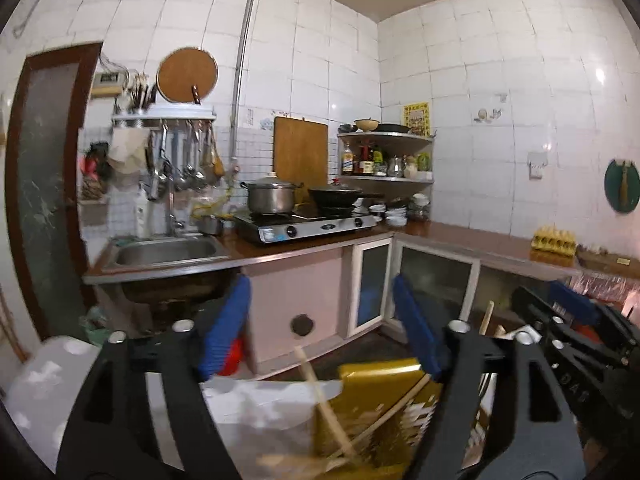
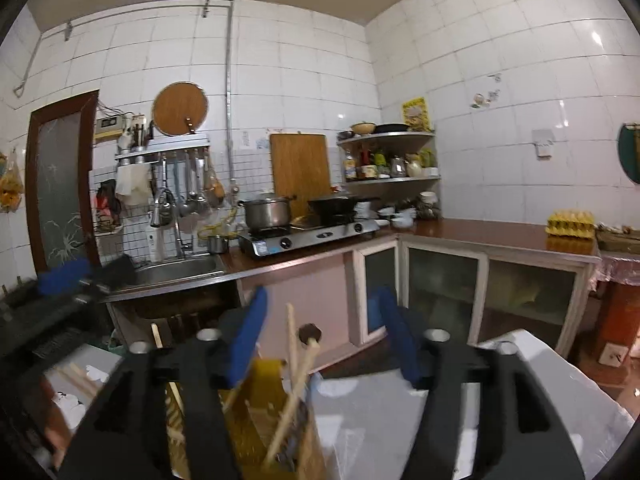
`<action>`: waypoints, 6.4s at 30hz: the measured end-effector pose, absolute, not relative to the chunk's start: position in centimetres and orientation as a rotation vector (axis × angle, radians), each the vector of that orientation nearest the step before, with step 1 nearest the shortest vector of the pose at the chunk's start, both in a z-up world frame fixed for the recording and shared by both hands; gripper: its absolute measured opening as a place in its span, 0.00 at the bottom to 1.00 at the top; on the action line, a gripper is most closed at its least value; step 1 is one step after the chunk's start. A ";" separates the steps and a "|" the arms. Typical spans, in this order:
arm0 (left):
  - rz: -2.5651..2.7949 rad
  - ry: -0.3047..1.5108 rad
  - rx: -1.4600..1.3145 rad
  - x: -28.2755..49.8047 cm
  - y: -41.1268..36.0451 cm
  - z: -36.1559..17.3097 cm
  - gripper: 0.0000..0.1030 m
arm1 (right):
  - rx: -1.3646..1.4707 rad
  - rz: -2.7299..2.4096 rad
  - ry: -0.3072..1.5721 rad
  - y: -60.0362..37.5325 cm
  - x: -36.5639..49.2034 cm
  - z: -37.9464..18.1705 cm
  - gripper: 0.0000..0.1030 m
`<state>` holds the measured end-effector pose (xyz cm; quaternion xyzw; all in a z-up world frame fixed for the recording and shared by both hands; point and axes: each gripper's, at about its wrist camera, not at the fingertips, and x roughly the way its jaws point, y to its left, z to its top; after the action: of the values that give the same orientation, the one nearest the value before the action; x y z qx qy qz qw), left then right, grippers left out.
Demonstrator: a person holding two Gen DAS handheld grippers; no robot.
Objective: Organize utensils
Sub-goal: 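Open both tools to drop the chopsticks into the holder, then grasp the dark-handled spoon with the right tool while the left tool reaches a chopstick, then close the left tool on the wooden chopstick while the right tool holds the spoon, then lift the spoon and chopstick and carry both above the yellow holder, then open both tools to drop the spoon and chopstick into the holder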
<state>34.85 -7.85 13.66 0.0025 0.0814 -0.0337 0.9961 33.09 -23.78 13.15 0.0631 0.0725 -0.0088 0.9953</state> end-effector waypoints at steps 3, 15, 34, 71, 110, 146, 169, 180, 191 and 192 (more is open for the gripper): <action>-0.043 0.163 0.031 31.7 -6.0 14.9 0.93 | 0.107 -0.040 0.210 -24.0 30.8 13.0 0.58; -0.041 0.496 -0.109 24.3 2.3 8.2 0.95 | 0.053 0.012 0.529 -19.1 23.5 5.8 0.65; 0.057 0.765 -0.037 26.3 6.3 -2.8 0.95 | -0.047 0.049 0.860 -13.2 24.0 -3.6 0.55; -0.120 0.983 -0.009 29.7 -7.9 -5.3 0.83 | 0.114 -0.068 0.883 -24.0 25.7 -3.9 0.09; -0.254 0.871 0.018 27.6 -10.0 -2.7 0.04 | 0.173 -0.051 0.752 -24.3 24.3 -1.6 0.09; -0.243 0.247 -0.103 22.2 -4.7 15.1 0.04 | 0.132 0.040 0.206 -22.8 20.5 12.3 0.09; -0.217 0.048 -0.118 38.1 -10.8 16.6 0.04 | 0.125 0.124 0.064 -20.7 35.9 15.5 0.09; -0.189 0.114 -0.038 38.6 -10.0 11.6 0.04 | 0.098 0.138 0.138 -21.1 36.1 11.0 0.09; -0.154 0.254 -0.051 35.4 -5.8 10.0 0.16 | 0.066 0.075 0.308 -21.6 34.7 8.1 0.20; -0.150 0.255 -0.047 34.9 -5.5 10.2 0.25 | 0.072 0.053 0.321 -22.0 34.1 8.1 0.31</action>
<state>34.90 -5.50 10.16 -0.0236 0.1271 -0.0747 0.9888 34.07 -21.99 8.07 0.0361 0.1599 0.0262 0.9861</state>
